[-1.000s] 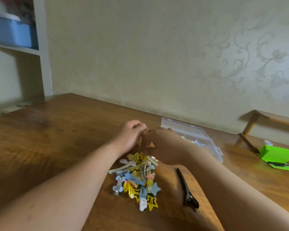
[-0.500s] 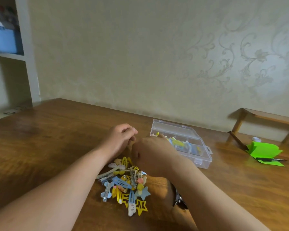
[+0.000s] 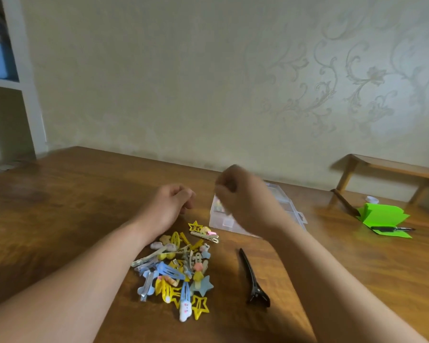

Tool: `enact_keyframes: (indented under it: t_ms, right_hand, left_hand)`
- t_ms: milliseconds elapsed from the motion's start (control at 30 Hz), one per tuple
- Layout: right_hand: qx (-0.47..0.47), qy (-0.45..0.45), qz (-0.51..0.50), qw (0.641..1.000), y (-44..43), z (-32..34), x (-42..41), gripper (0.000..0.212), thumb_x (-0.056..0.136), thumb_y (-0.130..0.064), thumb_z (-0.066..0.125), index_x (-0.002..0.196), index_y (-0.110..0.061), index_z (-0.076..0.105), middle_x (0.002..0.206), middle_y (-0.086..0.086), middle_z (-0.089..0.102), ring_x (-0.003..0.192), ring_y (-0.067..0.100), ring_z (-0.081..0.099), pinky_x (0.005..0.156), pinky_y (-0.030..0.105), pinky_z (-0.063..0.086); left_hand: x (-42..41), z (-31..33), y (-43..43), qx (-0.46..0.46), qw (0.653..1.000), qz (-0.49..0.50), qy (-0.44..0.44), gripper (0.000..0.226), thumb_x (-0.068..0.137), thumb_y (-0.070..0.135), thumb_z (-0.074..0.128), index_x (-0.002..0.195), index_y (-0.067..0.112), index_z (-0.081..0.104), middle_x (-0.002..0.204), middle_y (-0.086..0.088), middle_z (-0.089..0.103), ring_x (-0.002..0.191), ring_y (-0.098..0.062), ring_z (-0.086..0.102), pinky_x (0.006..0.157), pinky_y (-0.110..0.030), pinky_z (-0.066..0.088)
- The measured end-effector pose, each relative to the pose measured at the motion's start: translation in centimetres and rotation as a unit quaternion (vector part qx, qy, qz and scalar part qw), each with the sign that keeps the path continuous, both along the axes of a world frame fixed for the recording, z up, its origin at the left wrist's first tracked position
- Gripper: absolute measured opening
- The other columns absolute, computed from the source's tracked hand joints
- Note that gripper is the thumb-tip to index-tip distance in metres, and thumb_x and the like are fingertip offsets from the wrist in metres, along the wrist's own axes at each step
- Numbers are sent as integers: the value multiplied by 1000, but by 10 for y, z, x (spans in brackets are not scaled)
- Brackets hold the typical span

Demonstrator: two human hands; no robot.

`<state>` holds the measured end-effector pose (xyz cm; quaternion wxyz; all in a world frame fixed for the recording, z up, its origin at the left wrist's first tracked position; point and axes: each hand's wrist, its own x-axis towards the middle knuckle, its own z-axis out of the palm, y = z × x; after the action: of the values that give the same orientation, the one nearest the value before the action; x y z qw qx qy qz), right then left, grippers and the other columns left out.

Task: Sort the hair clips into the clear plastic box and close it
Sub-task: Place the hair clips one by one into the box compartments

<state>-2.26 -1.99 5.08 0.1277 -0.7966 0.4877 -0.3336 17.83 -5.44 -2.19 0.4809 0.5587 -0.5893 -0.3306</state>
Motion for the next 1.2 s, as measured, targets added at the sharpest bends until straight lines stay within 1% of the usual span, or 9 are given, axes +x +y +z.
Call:
enact_keyframes:
  t_ms: [67,133,233,367,467,533,733,1000,1200]
  right_hand:
    - [3,-50,-64,997,-20,9,-24,10,102,-20,62,112,-20,64,89,-7,71,70,7,64,55,13,45]
    - [17,-68,-131,989,-44,13,-51,15,96,-19,66,111,-17,66,88,-3,74,67,15,67,59,27,54]
    - [51,-48,-194,978,-72,11,-85,9,94,-18,69,104,-17,67,90,5,75,75,26,73,70,44,64]
    - [58,49,-213,974,-86,3,-102,4,97,-20,68,100,-18,69,90,4,73,75,21,67,67,37,57]
    - [62,103,-210,970,-90,-6,-99,6,96,-21,65,98,-20,70,89,0,72,78,17,67,76,40,60]
    - [69,127,-205,968,-92,-10,-96,6,94,-22,65,95,-22,71,90,-2,72,81,18,67,79,43,62]
    - [84,169,-204,961,-94,-18,-92,6,91,-26,68,90,-27,73,88,-6,73,81,16,68,77,40,63]
    - [87,130,-205,966,-94,-20,-97,11,95,-26,67,95,-24,78,88,-6,76,82,17,70,81,43,65]
    - [46,47,-218,974,-74,-21,-93,19,98,-30,62,100,-23,80,86,-7,78,76,21,71,73,43,65]
  left_hand:
    - [0,1,2,0,1000,-4,10,28,112,25,53,102,16,78,93,-3,77,86,-18,67,84,-37,52]
    - [1,1,3,-7,1000,-5,8,27,111,24,54,102,17,79,95,-4,77,87,-18,68,80,-33,52]
    - [1,1,4,-9,1000,-5,-8,25,109,25,55,102,23,79,95,-1,78,89,-20,70,85,-38,53]
    - [1,2,5,-7,1000,-4,-12,26,110,24,54,103,23,78,96,0,78,90,-20,70,86,-37,53]
    - [1,3,7,-6,1000,-2,-18,25,110,26,54,102,26,79,94,2,78,91,-19,71,87,-38,54]
    - [2,3,7,-4,1000,-1,-20,25,110,26,55,102,27,79,93,4,78,91,-19,71,88,-38,55]
    - [2,4,8,-4,1000,1,-25,26,109,24,54,102,28,79,93,5,78,90,-17,71,85,-35,55]
    - [3,3,7,-7,999,-3,-33,25,109,25,54,102,29,78,94,6,78,91,-16,71,85,-35,54]
    - [3,4,9,-4,999,-3,-41,25,109,27,54,102,30,78,94,8,78,92,-16,72,89,-38,56]
